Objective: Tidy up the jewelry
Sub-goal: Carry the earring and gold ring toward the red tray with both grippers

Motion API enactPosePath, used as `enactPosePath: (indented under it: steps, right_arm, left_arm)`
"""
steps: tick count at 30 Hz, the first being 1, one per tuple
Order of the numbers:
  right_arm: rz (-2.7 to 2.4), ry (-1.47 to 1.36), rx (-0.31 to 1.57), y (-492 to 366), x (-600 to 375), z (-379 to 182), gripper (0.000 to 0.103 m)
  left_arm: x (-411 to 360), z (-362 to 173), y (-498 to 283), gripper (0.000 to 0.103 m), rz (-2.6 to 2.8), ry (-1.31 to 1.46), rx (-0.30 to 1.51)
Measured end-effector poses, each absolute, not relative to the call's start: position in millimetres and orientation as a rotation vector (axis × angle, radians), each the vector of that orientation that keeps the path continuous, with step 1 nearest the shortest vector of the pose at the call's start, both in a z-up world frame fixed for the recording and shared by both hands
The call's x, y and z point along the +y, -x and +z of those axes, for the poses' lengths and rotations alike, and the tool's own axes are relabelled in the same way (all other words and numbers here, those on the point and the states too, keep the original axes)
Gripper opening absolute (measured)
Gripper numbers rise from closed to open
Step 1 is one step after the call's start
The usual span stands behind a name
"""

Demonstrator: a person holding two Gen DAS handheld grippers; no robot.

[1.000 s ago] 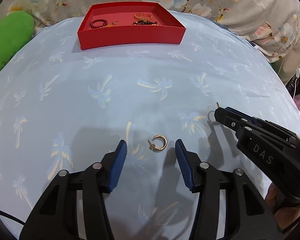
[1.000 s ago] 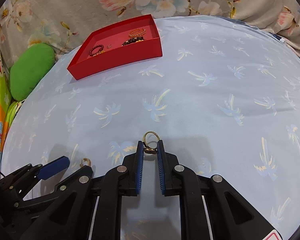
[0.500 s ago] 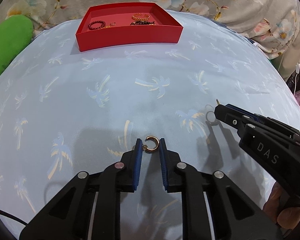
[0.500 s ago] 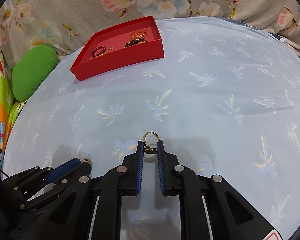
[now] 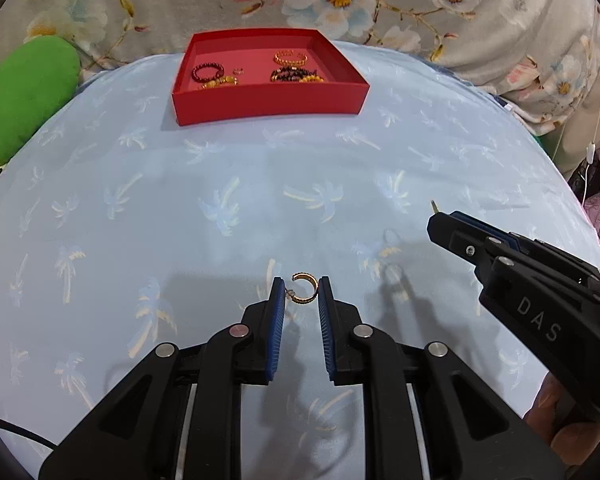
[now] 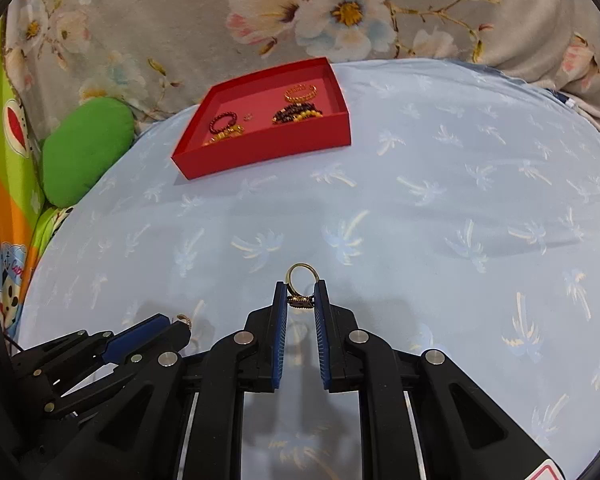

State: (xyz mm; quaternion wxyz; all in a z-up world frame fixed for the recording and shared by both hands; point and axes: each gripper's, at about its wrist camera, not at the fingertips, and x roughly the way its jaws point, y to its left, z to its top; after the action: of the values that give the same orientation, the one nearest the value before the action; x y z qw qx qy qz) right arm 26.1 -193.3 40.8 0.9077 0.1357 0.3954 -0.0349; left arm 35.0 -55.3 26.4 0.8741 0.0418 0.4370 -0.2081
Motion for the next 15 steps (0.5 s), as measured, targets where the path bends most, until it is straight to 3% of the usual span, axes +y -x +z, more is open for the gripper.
enactPosePath:
  steps: [15]
  right_arm:
    - [0.0,-0.22,0.72,-73.3,-177.9,99.4,0.013]
  left_arm:
    - [-47.5,84.8,-78.4,0.017,-0.417,-0.074,0.791]
